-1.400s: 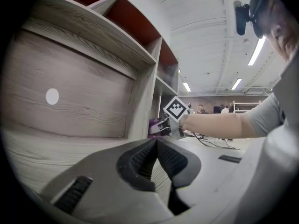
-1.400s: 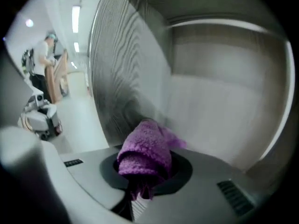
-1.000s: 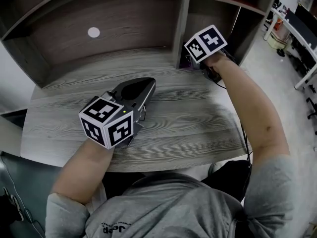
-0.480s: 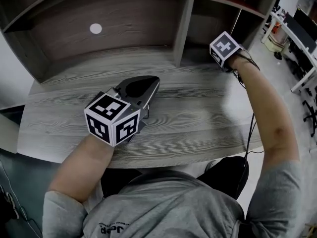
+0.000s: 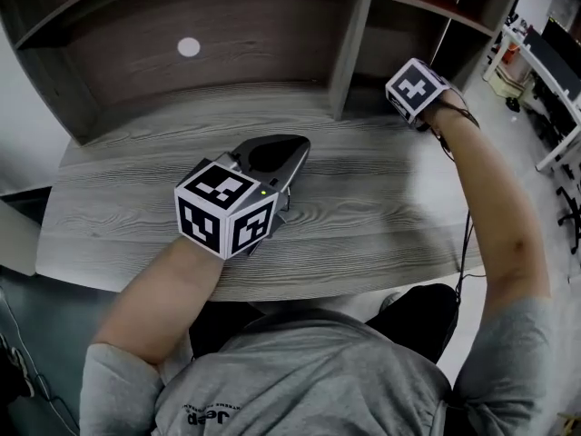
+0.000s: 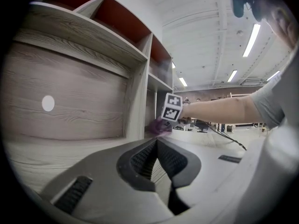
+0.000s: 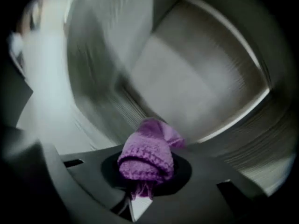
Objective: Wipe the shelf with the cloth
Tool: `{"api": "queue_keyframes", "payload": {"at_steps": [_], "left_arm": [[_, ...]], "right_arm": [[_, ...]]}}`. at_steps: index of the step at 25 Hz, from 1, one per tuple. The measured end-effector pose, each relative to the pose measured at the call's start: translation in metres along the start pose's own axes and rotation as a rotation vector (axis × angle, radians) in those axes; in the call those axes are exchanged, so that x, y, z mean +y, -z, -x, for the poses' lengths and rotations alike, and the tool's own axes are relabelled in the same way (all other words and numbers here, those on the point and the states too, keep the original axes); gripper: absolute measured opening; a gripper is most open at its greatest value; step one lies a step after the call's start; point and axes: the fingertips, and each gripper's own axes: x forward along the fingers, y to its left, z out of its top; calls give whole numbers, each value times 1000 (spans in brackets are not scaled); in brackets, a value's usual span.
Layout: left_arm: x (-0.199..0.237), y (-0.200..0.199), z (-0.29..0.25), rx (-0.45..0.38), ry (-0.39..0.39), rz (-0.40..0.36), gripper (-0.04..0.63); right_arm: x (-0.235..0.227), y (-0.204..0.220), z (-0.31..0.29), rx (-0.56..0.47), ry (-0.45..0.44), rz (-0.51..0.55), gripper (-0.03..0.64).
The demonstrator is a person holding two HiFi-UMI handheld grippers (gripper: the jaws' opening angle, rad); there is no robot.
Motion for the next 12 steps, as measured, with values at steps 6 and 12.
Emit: {"api": "queue_keyframes", "payload": {"at_steps": [6,12], "left_arm": [[2,1,-1,2,2,18,11],[0,1,-1,11,-3,-1,11]], "right_arm": [[102,-63,67,-407,-545,-271,69],[128,-72,60,-424,-643,-281,71]]}}
